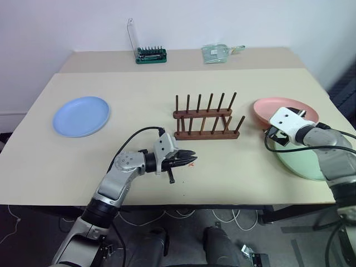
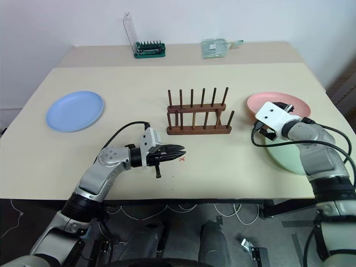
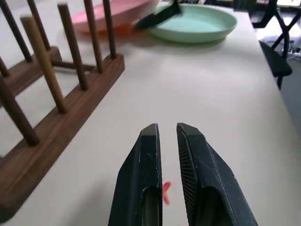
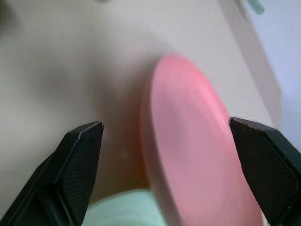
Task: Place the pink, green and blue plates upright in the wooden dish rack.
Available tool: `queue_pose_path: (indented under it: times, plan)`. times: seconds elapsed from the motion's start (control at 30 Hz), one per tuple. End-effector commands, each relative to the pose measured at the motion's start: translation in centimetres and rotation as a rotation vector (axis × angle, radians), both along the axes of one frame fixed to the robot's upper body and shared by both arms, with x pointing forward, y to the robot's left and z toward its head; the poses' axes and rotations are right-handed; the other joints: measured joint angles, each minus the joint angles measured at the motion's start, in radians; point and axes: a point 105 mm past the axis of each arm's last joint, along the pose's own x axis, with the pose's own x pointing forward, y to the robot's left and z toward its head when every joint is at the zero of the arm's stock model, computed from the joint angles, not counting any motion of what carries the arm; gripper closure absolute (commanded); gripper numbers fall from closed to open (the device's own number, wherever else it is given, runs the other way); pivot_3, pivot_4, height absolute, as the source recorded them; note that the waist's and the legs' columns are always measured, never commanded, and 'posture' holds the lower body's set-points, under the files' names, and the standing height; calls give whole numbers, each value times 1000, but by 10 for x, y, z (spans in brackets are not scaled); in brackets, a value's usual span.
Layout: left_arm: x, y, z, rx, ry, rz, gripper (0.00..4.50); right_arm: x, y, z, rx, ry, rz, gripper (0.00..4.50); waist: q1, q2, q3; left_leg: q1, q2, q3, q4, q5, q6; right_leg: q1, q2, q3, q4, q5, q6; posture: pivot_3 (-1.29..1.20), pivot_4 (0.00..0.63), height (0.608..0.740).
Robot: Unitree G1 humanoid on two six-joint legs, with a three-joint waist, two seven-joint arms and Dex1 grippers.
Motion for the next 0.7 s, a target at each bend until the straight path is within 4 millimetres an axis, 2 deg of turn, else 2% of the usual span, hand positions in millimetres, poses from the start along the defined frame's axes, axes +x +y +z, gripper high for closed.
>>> queue_pose_path:
  times: [0.03, 0.1, 0.23, 0.27, 0.37, 0.47, 0.6, 0.63, 0.67, 0.7]
  plan:
    - [-4, -1, 10, -25, -27, -9, 3930, 10, 1, 2, -70, -19, 27, 977, 1, 0, 0, 0, 0, 0, 0, 0, 0, 0, 0, 0, 0, 0, 0, 0, 150, 740]
    - [-4, 0, 9, -29, -22, 0, 3930, 13, 4, 1, -87, -20, 47, 1914, 1, 0, 0, 0, 0, 0, 0, 0, 0, 0, 0, 0, -1, 0, 0, 0, 150, 740]
    - [-5, 1, 9, -37, -13, 14, 3930, 15, 11, 6, -107, -46, 77, 4127, 1, 0, 0, 0, 0, 0, 0, 0, 0, 0, 0, 0, -1, 0, 0, 0, 150, 740]
    - [-5, 1, 9, -38, -11, 14, 3930, 14, 12, 7, -109, -50, 82, 4466, 1, 0, 0, 0, 0, 0, 0, 0, 0, 0, 0, 0, -1, 0, 0, 0, 150, 740]
    - [-5, 1, 8, -40, -14, 14, 3930, 12, 16, 19, -123, -99, 92, 4466, 0, 1, 0, 0, 0, 0, 0, 0, 0, 0, 0, 0, -1, 0, 0, 0, 150, 740]
    - [-5, 0, 8, -37, -21, 13, 3930, 8, 18, 47, -120, -216, 83, 4466, 0, 1, 0, 0, 0, 0, 0, 0, 0, -1, 0, 1, 0, 0, 0, 0, 150, 740]
    - [-4, 1, 7, -36, -20, 13, 3930, -1, 27, 89, 13, -379, 92, 4466, 2, 1, 0, 0, 0, 0, 0, 0, 0, -1, 0, 1, 0, 0, 0, 0, 150, 740]
    - [-4, 1, 7, -37, -18, 13, 3930, -5, 33, 106, 141, -432, 111, 4466, 3, 1, 0, -1, 0, 0, 0, 0, 0, -1, 0, 1, 0, 0, 0, 0, 150, 740]
    - [-4, 1, 7, -36, -16, 13, 3930, -13, 46, 132, 361, -499, 160, 4466, 2, 1, 1, -1, 0, 0, 0, 0, 0, 0, 0, 1, 0, 0, 0, 0, 150, 740]
    - [-4, 0, 6, -36, -14, 12, 3930, -20, 55, 149, 509, -530, 209, 4466, -2, 1, 1, -1, 0, -1, 0, 0, 0, 0, 0, 1, 0, 0, 0, 0, 150, 740]
